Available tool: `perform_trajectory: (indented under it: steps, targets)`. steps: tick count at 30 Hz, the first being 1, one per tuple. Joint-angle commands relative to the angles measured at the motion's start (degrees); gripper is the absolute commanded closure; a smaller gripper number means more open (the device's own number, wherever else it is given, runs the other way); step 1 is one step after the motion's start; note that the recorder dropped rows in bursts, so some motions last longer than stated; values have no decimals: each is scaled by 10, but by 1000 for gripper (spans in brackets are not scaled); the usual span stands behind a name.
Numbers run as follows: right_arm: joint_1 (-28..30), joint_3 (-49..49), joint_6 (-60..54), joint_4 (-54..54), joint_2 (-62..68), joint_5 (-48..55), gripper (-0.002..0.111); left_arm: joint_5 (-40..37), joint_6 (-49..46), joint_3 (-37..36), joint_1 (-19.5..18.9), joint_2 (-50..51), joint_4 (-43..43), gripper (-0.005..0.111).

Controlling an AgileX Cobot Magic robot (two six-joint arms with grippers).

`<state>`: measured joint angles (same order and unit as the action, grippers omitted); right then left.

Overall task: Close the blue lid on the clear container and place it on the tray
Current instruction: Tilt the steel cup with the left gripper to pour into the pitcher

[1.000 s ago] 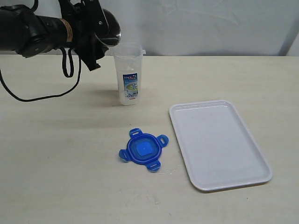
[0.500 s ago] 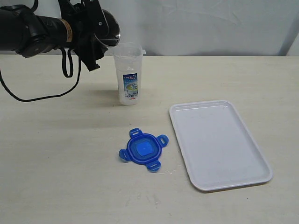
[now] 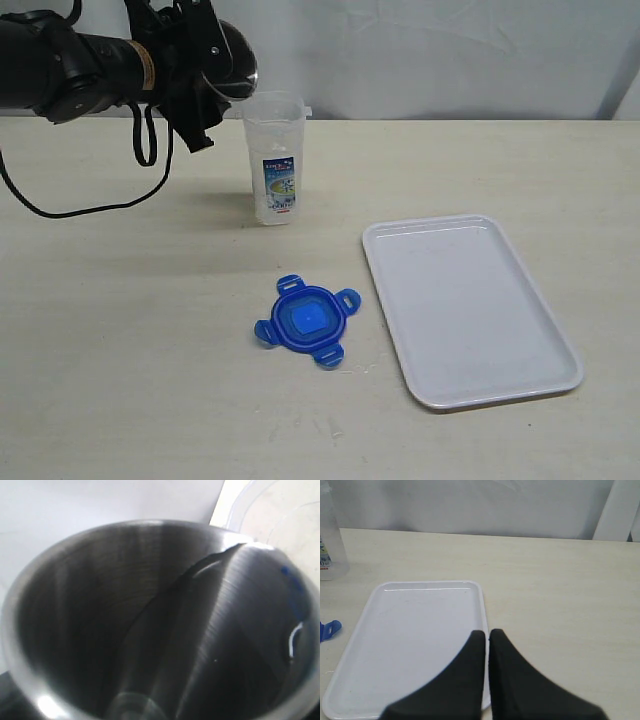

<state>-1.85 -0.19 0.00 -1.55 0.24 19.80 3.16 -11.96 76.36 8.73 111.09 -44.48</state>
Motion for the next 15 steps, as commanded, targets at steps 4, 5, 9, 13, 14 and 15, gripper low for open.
perform_trajectory:
  steps: [4,5,9,13,14,15]
  targets:
    - [4,2,-5,3,-2,-1,104,17,-2,10,2,-6,2,107]
    - [4,2,-5,3,-2,-1,104,17,-2,10,2,-6,2,107]
    - [4,2,-5,3,-2,-1,104,16,-3,10,2,-6,2,107]
    - [4,2,-5,3,-2,-1,104,15,-4,10,2,-6,2,107]
    - [4,2,-5,3,-2,-1,104,15,-8,10,2,-6,2,107]
    - [4,2,-5,3,-2,-1,104,15,-13,10,2,-6,2,107]
